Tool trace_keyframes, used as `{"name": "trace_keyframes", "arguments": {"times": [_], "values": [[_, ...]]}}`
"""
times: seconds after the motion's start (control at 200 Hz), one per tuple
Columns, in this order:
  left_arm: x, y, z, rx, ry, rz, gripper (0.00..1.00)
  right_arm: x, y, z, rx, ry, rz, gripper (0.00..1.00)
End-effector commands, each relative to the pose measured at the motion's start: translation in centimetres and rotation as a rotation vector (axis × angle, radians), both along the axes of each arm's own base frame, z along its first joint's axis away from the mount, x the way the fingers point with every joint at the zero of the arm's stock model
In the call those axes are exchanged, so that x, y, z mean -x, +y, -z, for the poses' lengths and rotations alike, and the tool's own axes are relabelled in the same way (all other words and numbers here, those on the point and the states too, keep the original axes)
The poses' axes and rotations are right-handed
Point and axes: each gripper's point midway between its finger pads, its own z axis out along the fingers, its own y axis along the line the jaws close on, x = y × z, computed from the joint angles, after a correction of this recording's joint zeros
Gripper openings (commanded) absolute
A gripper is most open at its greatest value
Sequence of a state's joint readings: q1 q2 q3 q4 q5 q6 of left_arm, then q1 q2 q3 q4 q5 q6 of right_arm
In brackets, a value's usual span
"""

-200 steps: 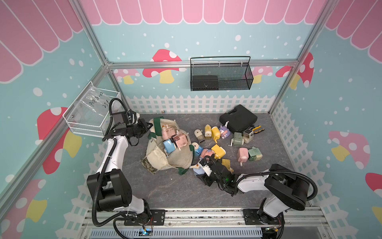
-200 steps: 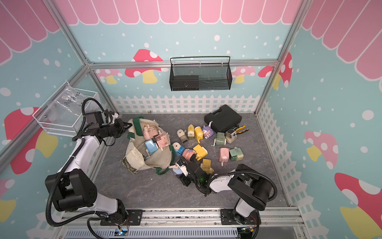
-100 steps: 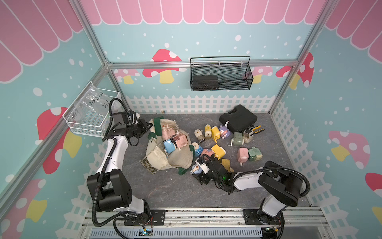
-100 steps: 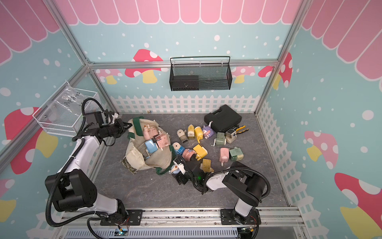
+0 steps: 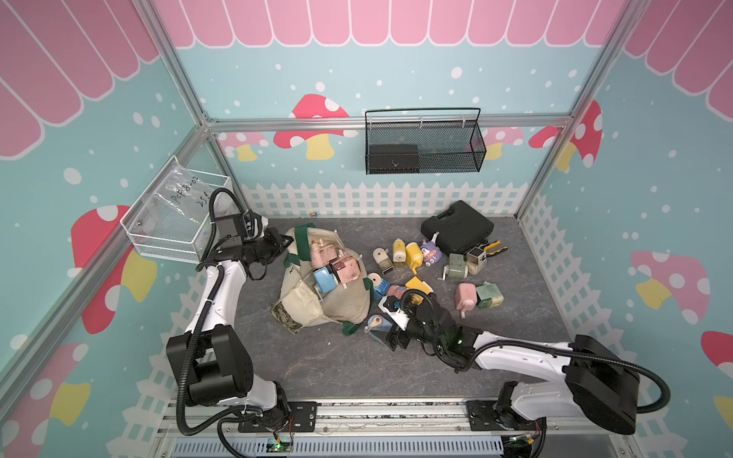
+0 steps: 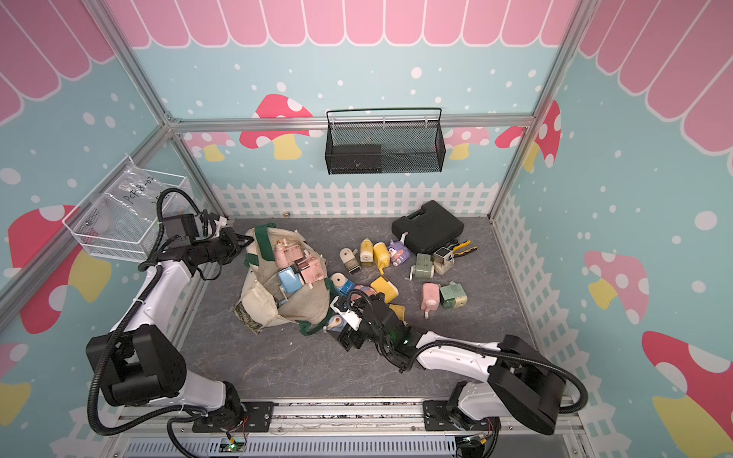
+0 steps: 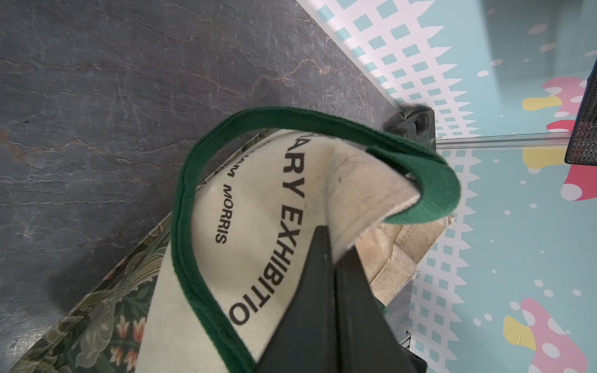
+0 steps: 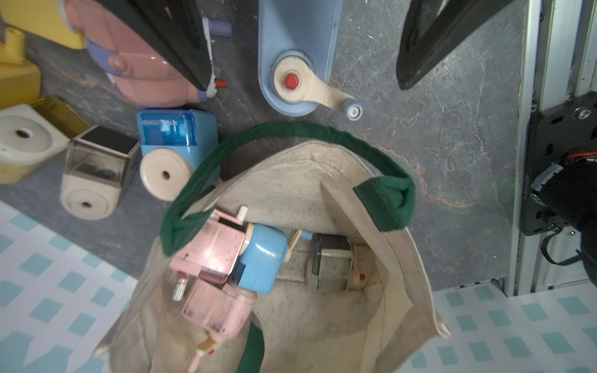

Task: Take out the pencil sharpeners from the tote bags
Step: Place the pencil sharpener at the center of the board, then adjust the canvas bag at the center of the board.

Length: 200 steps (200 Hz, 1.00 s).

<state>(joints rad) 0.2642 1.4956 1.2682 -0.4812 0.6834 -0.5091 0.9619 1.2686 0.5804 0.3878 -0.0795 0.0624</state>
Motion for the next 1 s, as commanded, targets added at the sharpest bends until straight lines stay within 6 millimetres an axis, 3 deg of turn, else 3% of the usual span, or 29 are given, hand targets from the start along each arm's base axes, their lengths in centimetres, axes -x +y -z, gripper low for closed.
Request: {"name": "trace_keyframes", "arguments": {"times": [0.0, 0.08, 0.225, 0.33, 0.505, 0.775, 0.996], "values": [[0.7, -0.2, -0.4, -0.005, -0.005, 0.001, 0.00, -0.6, -0.4, -3.5, -0.011, -0.092, 0.002, 0.91], [0.7, -0.2, -0.5, -0.004, -0.008, 0.002, 0.00, -1.6, -0.5, -5.3, -0.036, -0.100, 0.020, 0.89], [0.8, -0.2, -0.7, -0.003, -0.016, 0.002, 0.00, -5.8, -1.3, -8.0, -0.116, -0.042, 0.112, 0.85], [0.8, -0.3, -0.9, -0.002, -0.020, 0.005, 0.00, -8.3, -1.0, -8.3, -0.114, -0.015, 0.137, 0.85], [0.8, -0.4, -1.0, 0.000, -0.023, 0.005, 0.00, -11.3, 1.2, -8.3, -0.100, 0.037, 0.108, 0.85], [0.9, -0.4, -1.1, -0.006, -0.028, 0.007, 0.00, -13.9, 5.3, -5.0, -0.015, 0.151, 0.038, 0.82], [0.9, -0.5, -1.5, -0.005, -0.045, 0.015, 0.00, -16.3, 5.9, -1.4, 0.057, 0.181, 0.105, 0.65]]}}
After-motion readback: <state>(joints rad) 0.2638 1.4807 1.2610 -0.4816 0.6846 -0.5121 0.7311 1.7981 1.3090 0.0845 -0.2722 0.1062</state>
